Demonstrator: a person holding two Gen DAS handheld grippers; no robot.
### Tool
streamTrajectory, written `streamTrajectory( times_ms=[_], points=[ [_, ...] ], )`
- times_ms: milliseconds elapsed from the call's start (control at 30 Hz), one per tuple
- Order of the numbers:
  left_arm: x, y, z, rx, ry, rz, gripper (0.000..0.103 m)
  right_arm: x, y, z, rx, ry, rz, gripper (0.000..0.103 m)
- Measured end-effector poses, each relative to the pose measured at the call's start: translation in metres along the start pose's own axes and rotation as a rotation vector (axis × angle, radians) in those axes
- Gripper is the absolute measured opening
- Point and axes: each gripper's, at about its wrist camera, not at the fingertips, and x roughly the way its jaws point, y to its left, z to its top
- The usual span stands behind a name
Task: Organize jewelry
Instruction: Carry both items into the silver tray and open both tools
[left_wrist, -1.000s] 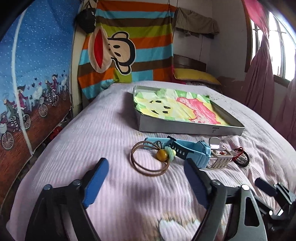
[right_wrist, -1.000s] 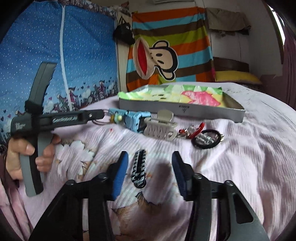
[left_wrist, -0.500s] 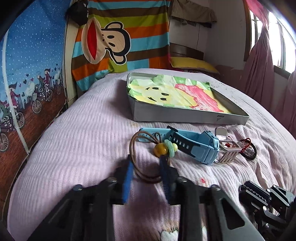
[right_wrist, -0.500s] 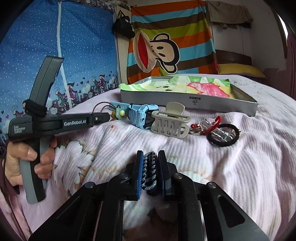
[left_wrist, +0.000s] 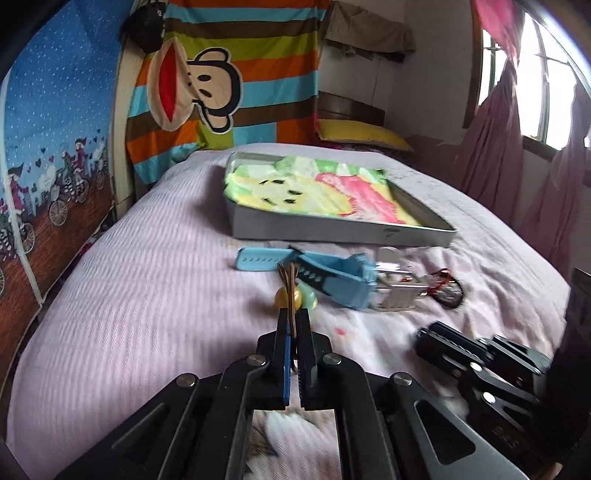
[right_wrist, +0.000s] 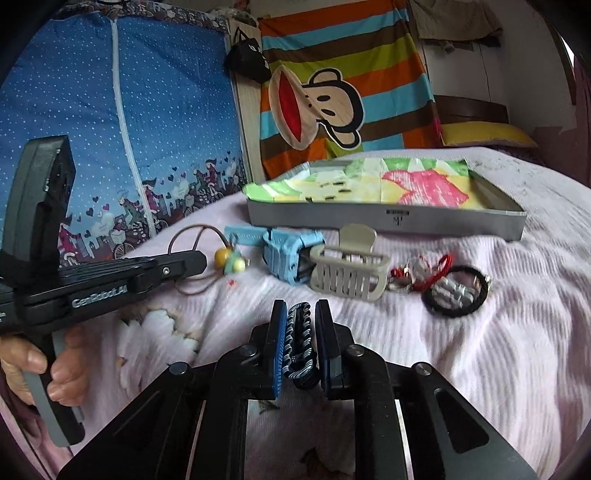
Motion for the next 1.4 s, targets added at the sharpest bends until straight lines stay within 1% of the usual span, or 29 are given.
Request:
streamTrajectory(
  times_ms=[67,200,367,500,567,667,767,900,1000,1133,1200,1333,1400],
  points=[
    [-0.007,-0.005,0.007,0.020,0.004,-0.010,0.003,-0.004,-0.002,0.007,-0.001,-0.011,0.012,0.014],
    [-0.019,-0.007,0.030,0.020,0.010,-0.040,0.003,-0.006,-0.011,0.030,-0.008,-0.039,0.034,0.014],
    [-0.025,-0.008,0.070,0.020,-0.028,-0.073,0.003,0.007,-0.026,0.071,-0.006,-0.058,0.062,0.014],
    [-0.017,-0.012,0.101,0.049,-0.103,-0.065,0.003,0.034,-0.038,0.114,0.016,-0.072,0.082,0.014],
    [-0.005,-0.013,0.116,0.058,-0.137,-0.056,0.003,0.050,-0.042,0.129,0.018,-0.072,0.072,0.014],
    [0.019,-0.009,0.132,0.063,-0.155,-0.044,0.003,0.083,-0.050,0.149,0.024,-0.041,0.058,0.014],
    [0.050,0.000,0.141,0.038,-0.137,-0.049,0.003,0.115,-0.057,0.157,0.032,0.014,0.054,0.014],
    [0.084,0.011,0.144,0.002,-0.081,-0.043,0.003,0.153,-0.062,0.153,0.022,0.108,0.054,0.014],
    [0.101,0.015,0.140,0.001,-0.039,-0.033,0.003,0.172,-0.063,0.143,0.016,0.170,0.045,0.014],
    [0.119,0.022,0.130,-0.006,0.028,-0.012,0.003,0.186,-0.070,0.131,0.038,0.237,0.044,0.014],
    [0.124,0.026,0.124,-0.019,0.052,-0.004,0.003,0.190,-0.071,0.127,0.050,0.259,0.041,0.014],
    [0.124,0.031,0.114,-0.040,0.067,0.007,0.003,0.190,-0.077,0.123,0.077,0.263,0.048,0.016],
    [0.120,0.031,0.110,-0.046,0.068,0.008,0.004,0.182,-0.079,0.124,0.090,0.243,0.055,0.025]
  ],
)
